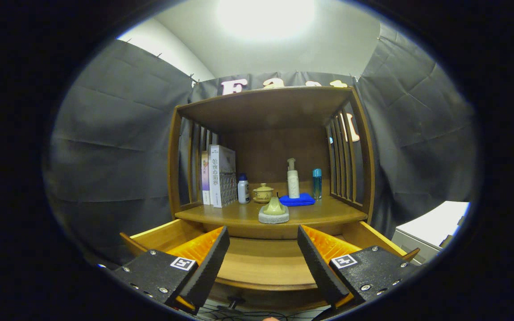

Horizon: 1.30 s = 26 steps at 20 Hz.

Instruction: Pull open the drawer, take out the items inside it, and place them on the countertop above the cabinet.

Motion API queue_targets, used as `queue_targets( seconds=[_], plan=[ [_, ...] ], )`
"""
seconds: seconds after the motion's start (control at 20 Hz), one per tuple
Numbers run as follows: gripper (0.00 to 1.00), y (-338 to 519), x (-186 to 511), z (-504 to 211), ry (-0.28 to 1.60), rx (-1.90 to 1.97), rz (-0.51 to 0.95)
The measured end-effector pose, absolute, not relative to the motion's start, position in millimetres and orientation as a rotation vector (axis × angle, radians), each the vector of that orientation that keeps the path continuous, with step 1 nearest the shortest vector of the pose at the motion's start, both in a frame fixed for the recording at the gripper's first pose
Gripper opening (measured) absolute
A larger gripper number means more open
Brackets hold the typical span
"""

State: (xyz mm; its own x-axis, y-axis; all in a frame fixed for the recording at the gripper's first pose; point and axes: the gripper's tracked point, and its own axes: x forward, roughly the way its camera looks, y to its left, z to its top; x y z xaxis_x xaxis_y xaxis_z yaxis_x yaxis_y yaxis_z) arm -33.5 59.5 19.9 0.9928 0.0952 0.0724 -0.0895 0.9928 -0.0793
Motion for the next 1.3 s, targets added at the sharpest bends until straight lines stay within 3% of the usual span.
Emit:
queue_targets(
  seconds=[0.65,1.3],
  plan=[
    [0.95,86,-89,-67,0.093,-0.105,0.184],
    [0.96,74,-64,-118,0.188,-0.137,0.122]
  ],
)
